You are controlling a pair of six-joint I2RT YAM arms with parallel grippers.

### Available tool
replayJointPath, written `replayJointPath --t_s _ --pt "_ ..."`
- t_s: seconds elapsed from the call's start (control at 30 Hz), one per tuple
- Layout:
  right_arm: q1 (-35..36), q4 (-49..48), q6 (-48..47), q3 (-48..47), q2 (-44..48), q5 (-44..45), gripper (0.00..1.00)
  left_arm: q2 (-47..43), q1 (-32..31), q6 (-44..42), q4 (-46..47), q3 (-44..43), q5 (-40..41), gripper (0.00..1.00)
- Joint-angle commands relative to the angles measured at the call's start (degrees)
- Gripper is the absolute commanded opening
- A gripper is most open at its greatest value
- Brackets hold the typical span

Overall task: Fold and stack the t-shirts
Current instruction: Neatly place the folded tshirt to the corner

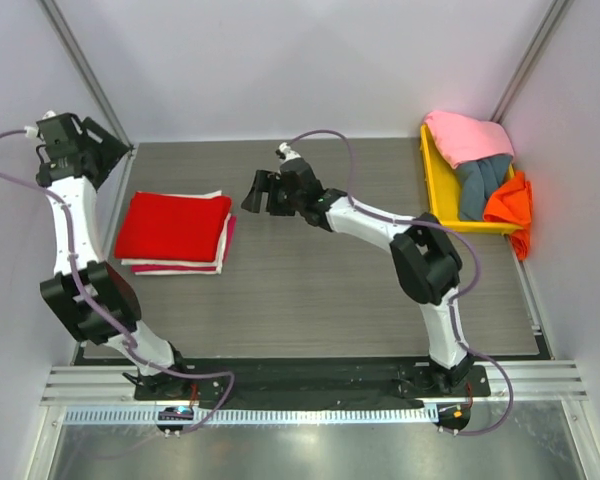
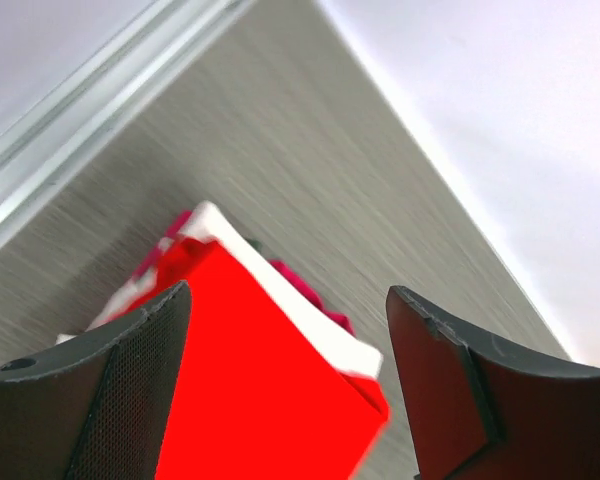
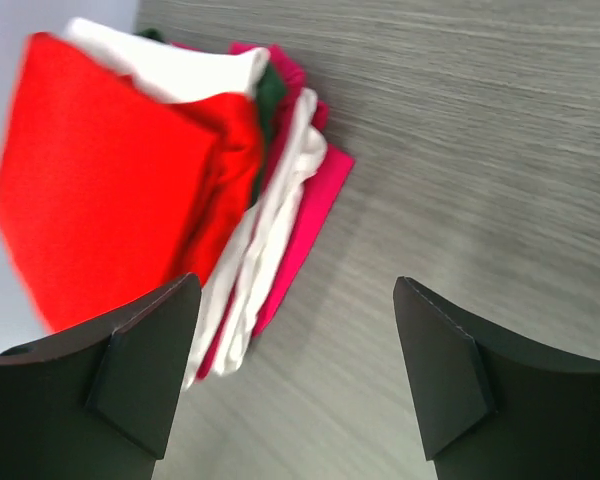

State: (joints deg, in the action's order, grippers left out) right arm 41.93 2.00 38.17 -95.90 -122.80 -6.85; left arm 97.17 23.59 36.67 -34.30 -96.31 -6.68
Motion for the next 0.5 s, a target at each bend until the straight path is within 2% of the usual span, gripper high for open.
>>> replayJointPath --t_s 0.0,0.1,0.23,0.27,0.3,0.37,0.47 --pt "-0.36 -8.41 -2.57 6.05 10.81 -0.53 0.83 -6.72 -6.53 -3.88 -3.39 -0.28 2.54 0.79" --pt "-1.24 -9.38 -3.89 14.47 17.3 0.61 0.79 -11.2 -14.08 -4.67 -3.23 3.31 3.24 0.79" --pt "-3.26 -10.79 -5.65 26.35 27.33 2.98 0.79 -18.49 -23.84 -4.32 3.18 13.33 4.65 0.79" --pt "-3.96 -11.14 -6.18 28.9 29.36 3.25 0.79 -20.85 -28.9 -4.32 4.5 14.91 5.0 0.8" --pt "-5.09 -11.4 -6.53 33.62 31.38 3.77 0.76 -21.48 -31.3 -4.41 6.25 17.1 6.14 0.81" --pt "-6.24 -11.49 -7.06 40.74 37.97 4.47 0.6 -21.15 -38.14 -5.11 6.53 18.0 9.13 0.81" --pt "-7.92 -10.44 -7.15 49.27 46.67 6.58 0.53 -18.95 -45.45 -5.46 5.74 18.27 11.86 0.79"
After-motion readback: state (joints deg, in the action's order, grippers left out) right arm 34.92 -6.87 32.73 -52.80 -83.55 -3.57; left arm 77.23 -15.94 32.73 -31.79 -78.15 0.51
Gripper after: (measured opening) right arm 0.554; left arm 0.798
